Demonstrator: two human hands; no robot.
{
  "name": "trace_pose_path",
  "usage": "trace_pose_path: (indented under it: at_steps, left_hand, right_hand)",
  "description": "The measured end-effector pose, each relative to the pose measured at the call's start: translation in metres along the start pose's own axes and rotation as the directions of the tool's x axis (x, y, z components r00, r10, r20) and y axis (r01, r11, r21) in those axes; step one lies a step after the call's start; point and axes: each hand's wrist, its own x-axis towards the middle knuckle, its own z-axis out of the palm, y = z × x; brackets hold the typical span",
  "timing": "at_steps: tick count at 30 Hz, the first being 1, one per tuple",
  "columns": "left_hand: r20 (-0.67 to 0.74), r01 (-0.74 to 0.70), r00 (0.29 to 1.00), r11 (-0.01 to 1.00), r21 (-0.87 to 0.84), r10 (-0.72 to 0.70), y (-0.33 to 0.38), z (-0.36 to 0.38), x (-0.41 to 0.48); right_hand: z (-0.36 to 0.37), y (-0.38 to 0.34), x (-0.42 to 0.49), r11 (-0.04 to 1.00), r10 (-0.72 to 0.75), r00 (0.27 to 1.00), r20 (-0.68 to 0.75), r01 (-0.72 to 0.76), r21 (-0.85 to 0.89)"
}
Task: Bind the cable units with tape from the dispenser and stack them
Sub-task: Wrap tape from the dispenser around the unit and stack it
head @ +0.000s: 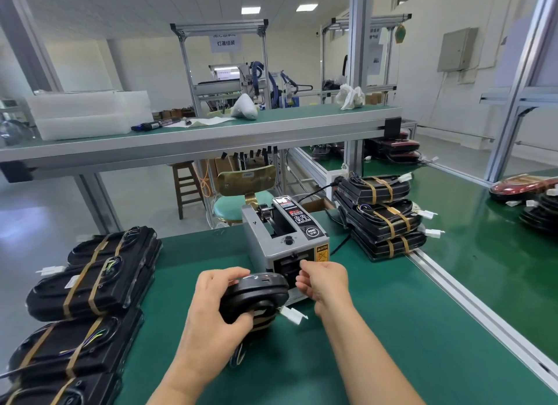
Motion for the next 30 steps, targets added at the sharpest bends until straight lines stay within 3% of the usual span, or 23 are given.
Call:
trace_pose_path:
  at_steps: [8,13,17,20,24,30]
  left_hand:
    - [0.025,0.064,0.998,0.989,-0.133,-0.061,0.003,0.009,-0.002]
    - [-0.020,-0.035,0.999,0.996,-0.087,0.033,0.005,0.011,-0.005]
    - [-0.071,-0.065,0.996,0.997,-0.050,0.061,0.002,0.008,-0.005]
    - [-0.102,-0.069,0.993,0.997,-0.035,0.065,0.000,0.009,-0.006]
    - [-0.150,-0.034,0.988,0.999,-0.039,0.028,0.001,0.013,-0.009]
    - [-0.180,-0.012,0.984,1.000,-0.020,0.008,-0.001,0.016,-0.012]
  right_hand:
    - [0.006,0.003,0.001,0.991,-0.049,0.995,-0.092,0.037,-0.129]
    - [0.006,0.004,-0.008,0.966,-0.118,0.987,-0.105,0.090,-0.242]
    - [0.002,0.001,-0.025,0.994,-0.090,0.995,-0.048,0.093,0.058]
    - [0.004,-0.008,-0.055,0.975,-0.122,0.987,0.107,0.099,0.197]
    - [0.009,-0.014,-0.089,0.974,-0.139,0.941,0.309,0.074,0.212]
    - [0.010,-0.013,-0.101,0.966,-0.119,0.939,0.323,0.034,0.256]
